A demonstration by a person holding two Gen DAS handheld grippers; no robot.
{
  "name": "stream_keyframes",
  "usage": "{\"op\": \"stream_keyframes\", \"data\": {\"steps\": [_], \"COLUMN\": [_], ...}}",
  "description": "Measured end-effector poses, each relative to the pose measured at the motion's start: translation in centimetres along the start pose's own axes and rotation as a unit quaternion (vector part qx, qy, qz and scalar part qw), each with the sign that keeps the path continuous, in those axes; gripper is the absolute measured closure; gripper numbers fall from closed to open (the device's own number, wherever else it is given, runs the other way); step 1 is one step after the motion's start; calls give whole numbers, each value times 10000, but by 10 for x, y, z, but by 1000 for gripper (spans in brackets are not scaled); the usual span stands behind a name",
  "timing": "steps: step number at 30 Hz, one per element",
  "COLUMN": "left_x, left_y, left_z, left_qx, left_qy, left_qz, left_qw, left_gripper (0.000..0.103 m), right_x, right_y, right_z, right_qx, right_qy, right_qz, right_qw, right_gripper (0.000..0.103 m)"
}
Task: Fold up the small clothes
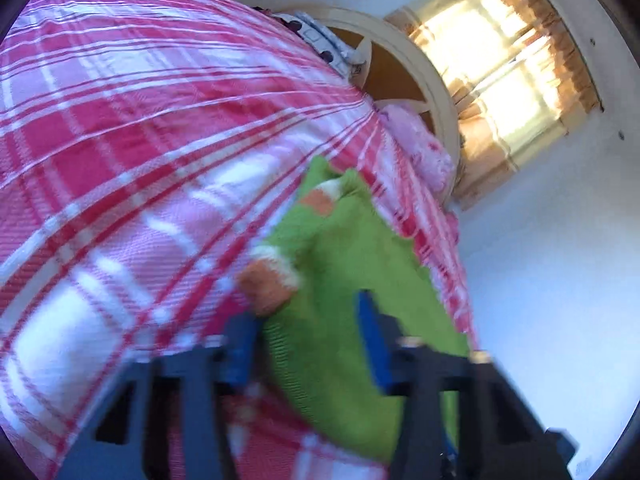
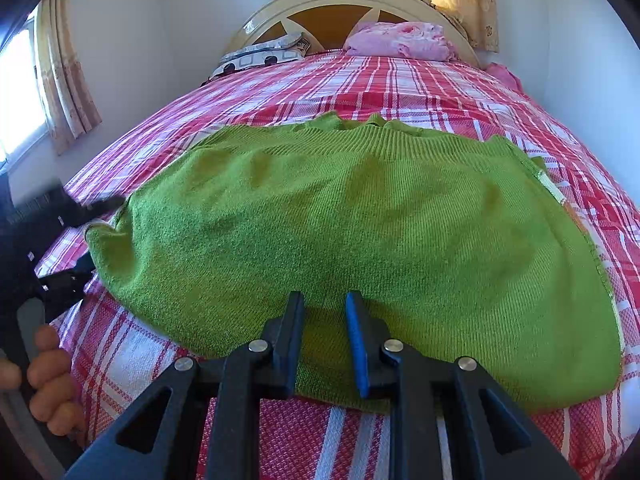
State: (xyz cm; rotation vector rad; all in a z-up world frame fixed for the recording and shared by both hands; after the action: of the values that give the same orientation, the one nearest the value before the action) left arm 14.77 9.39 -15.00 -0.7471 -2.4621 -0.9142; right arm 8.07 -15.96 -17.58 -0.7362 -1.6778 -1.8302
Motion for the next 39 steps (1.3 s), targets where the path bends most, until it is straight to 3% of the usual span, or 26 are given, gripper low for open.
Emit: {"op": "stream_keyframes", "data": {"steps": [2,6,10,11,13,14,18,20,23,25,28,30,33,36,39], "left_x": [6,11,13,13,12,12,13,12,12,12,12,12,12,12,13], "left_y": [-2,-5,-6,-6,-5,-5,-5,-5,-5,-5,-5,-5,-6,-6,-8], "left_z": [7,5,0,0,1,2,4,4,5,5,6,6,6,4,-1], "left_qx": [209,29,-76,-74,-35,-3,6,14,43,53,89,89,80,19,-90], "left_qy": [-264,-252,-297,-336,-402,-415,-431,-447,-484,-505,-530,-533,-513,-508,-549], "left_qz": [30,2,-53,-63,-57,-53,-68,-49,-36,-32,-29,-32,-26,-12,22], "left_qw": [9994,9997,9995,9994,9992,9991,9990,9990,9988,9987,9986,9985,9986,9987,9985], "left_gripper": [83,83,84,84,84,84,84,84,84,84,84,83,83,83,84], "right_x": [1,4,8,5,-5,-13,-59,-86,-123,-144,-149,-148,-149,-143,-132], "right_y": [0,4,46,62,91,102,139,142,132,120,115,113,113,121,130], "right_z": [0,3,28,40,65,76,127,152,181,191,197,195,190,181,169], "right_qx": [3,84,84,132,141,128,406,547,999,1427,2015,2121,2347,2072,1358], "right_qy": [-6,-178,153,277,585,711,916,1029,933,616,261,209,-19,173,705], "right_qz": [7,27,-177,-189,-120,-56,218,497,957,1182,1029,1015,954,982,993], "right_qw": [10000,9998,9997,9993,9981,9974,9947,9919,9860,9808,9737,9717,9674,9732,9832], "right_gripper": [80,80,80,77,58,43,41,41,41,41,40,43,67,86,89]}}
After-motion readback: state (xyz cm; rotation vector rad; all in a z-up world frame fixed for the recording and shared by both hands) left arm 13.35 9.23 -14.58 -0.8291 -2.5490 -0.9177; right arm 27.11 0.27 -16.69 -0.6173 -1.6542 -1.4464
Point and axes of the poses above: each gripper's, at about its wrist camera, not at the fingertips, and x roughly against the way its jaws point, z to its left, y to its top, the point moved 9 cm from there along -x, roughly the way its jaws point
